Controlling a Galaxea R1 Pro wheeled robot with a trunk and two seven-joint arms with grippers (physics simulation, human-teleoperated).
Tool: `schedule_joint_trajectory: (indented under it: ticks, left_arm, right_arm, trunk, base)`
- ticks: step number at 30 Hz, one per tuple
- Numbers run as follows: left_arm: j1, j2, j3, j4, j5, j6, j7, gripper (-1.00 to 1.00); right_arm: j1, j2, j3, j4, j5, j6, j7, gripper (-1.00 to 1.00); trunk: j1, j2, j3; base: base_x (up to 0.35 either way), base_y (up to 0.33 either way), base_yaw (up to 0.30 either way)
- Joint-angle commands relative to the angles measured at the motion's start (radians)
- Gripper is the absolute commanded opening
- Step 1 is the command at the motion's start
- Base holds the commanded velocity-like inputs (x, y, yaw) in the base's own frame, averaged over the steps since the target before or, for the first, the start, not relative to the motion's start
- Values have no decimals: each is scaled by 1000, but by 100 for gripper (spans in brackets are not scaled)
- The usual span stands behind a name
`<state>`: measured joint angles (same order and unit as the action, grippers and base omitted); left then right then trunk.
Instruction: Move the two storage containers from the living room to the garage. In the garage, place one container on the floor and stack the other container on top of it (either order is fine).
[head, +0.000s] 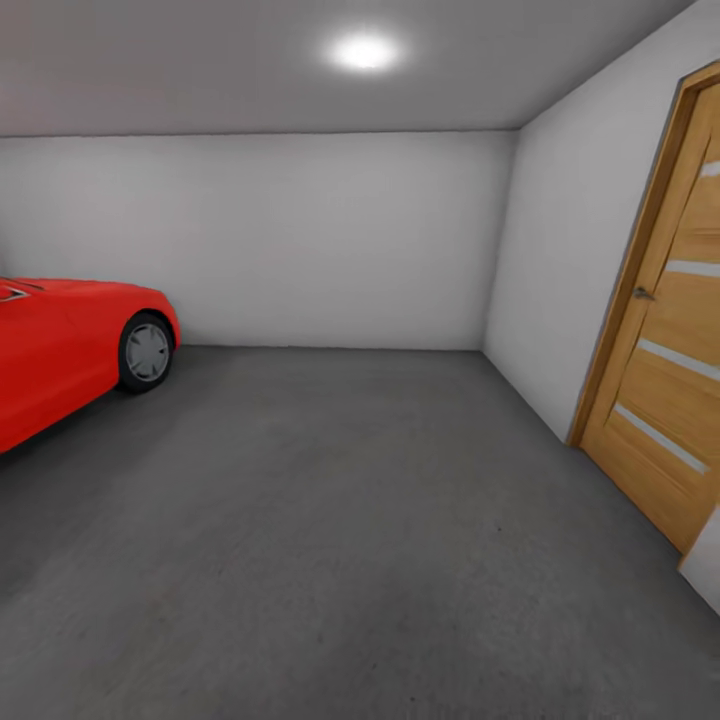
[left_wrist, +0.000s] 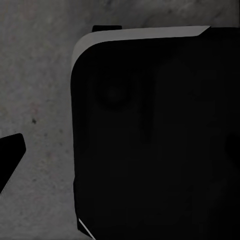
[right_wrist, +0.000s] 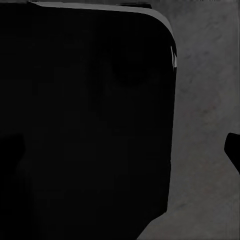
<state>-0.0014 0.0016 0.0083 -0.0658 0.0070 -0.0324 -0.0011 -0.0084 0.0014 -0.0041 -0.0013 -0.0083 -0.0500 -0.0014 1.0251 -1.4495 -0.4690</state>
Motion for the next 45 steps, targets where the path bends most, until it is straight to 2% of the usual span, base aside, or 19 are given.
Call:
schedule_joint_trajectory:
  ticks: [1, 45]
  left_arm:
    - [0, -1, 0, 0, 1, -3, 0, 100]
    - [0, -6, -2, -25, -1, -3, 1, 100]
  right_arm:
    - [-1, 0, 0, 1, -1, -11, 0, 100]
    - [-1, -1, 1, 1, -1, -21, 0, 100]
  trunk:
    - [0, 0, -1]
    - [0, 0, -1]
  base:
    - [0, 0, -236]
    - [0, 0, -236]
